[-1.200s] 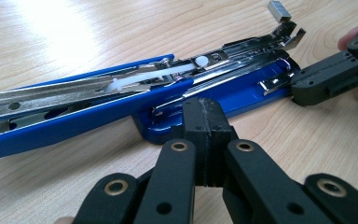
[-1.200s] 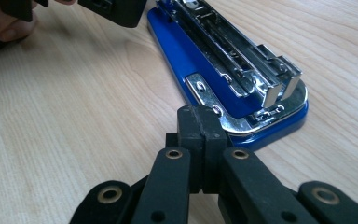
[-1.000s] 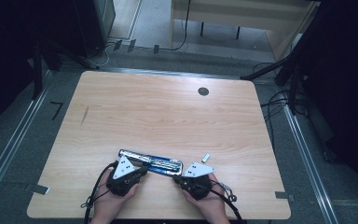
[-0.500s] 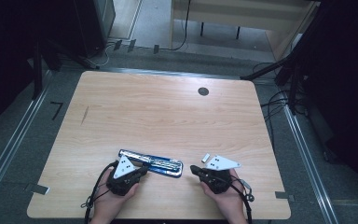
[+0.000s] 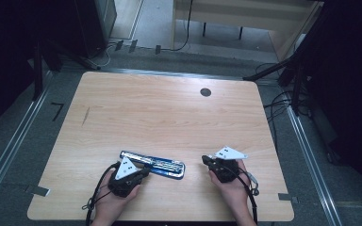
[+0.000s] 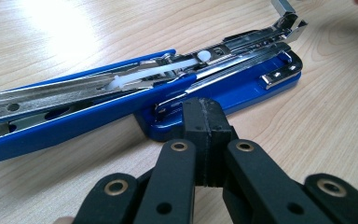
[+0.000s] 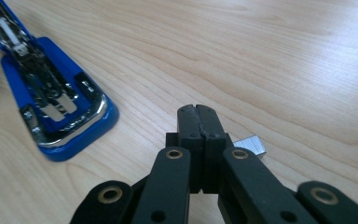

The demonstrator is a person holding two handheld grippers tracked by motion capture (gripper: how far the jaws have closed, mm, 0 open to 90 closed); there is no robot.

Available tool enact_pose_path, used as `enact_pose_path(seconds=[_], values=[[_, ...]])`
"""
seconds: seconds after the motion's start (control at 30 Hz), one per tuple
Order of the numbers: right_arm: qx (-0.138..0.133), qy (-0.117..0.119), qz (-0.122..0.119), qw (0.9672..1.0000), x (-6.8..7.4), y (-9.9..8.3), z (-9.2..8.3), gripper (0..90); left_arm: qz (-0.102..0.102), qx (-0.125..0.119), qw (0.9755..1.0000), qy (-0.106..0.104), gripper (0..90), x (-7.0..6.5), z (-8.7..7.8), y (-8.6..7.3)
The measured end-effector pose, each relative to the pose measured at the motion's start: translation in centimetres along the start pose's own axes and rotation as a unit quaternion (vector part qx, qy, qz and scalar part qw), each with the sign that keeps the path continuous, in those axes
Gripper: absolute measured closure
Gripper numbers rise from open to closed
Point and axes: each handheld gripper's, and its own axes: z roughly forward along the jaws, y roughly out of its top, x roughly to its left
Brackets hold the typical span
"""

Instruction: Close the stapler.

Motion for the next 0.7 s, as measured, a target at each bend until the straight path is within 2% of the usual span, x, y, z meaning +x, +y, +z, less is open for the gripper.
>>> enact_pose_path(seconds=[0.17, 0.3, 0.7], values=[[0.012, 0.000, 0.003, 0.9999, 0.0, 0.0, 1.1, 90.0, 0.000, -0.001, 1.0000, 0.000, 90.0, 0.0, 0.0, 0.0], [0.015, 0.001, -0.005, 0.9999, 0.1, -0.1, 1.4, 90.0, 0.000, 0.000, 1.0000, -0.001, 90.0, 0.0, 0.0, 0.0], [0.028, 0.002, -0.008, 0.9996, -0.2, -0.6, 0.9, 90.0, 0.000, -0.001, 1.0000, -0.001, 90.0, 0.0, 0.0, 0.0]])
